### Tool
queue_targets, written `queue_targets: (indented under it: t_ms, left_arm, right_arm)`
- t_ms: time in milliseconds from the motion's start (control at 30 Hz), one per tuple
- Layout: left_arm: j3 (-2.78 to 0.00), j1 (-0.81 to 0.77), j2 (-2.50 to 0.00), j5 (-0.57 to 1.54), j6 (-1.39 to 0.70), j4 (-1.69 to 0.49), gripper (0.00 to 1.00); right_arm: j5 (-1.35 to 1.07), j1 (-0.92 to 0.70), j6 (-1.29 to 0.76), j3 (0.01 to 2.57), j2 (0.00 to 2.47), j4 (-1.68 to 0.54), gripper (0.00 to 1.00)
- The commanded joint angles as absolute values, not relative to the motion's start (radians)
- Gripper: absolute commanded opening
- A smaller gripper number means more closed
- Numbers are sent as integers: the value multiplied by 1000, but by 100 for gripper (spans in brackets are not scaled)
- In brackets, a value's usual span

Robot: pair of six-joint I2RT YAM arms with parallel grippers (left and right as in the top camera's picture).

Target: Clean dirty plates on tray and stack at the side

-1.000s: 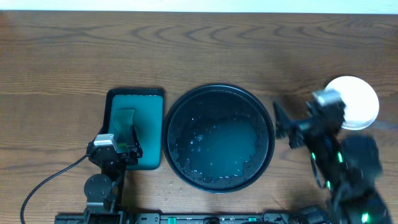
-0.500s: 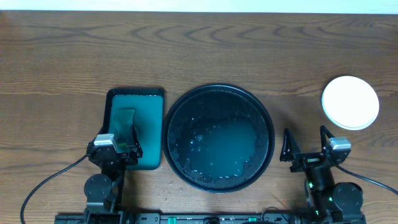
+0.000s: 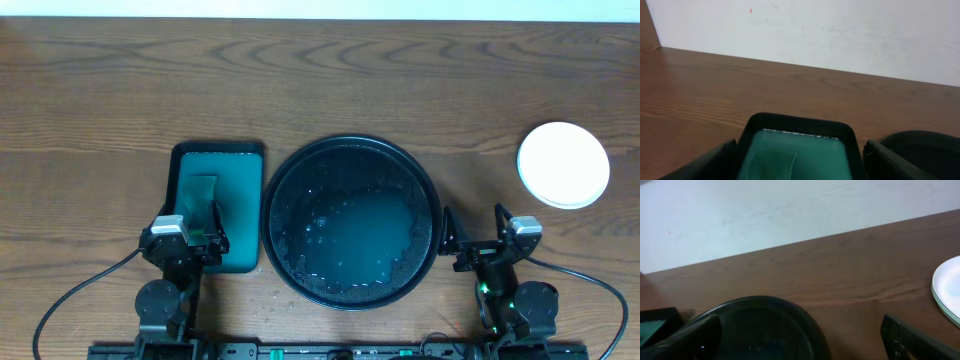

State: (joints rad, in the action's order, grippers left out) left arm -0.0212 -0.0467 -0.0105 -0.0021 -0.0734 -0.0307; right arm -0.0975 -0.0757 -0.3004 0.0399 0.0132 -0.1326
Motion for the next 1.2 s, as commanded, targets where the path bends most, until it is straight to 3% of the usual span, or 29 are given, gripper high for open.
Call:
queue_targets:
  t_ms: [0, 500, 1167]
  left_arm:
    - [-4, -43, -4, -9, -60, -74, 80]
    - [-4, -43, -4, -9, -60, -74, 80]
    - [-4, -43, -4, -9, -60, -74, 80]
  right_arm:
    - [-102, -66, -254, 34, 5, -130, 99]
    - [-133, -66, 27, 33, 5, -130, 99]
    - [-132, -66, 31, 33, 5, -126, 99]
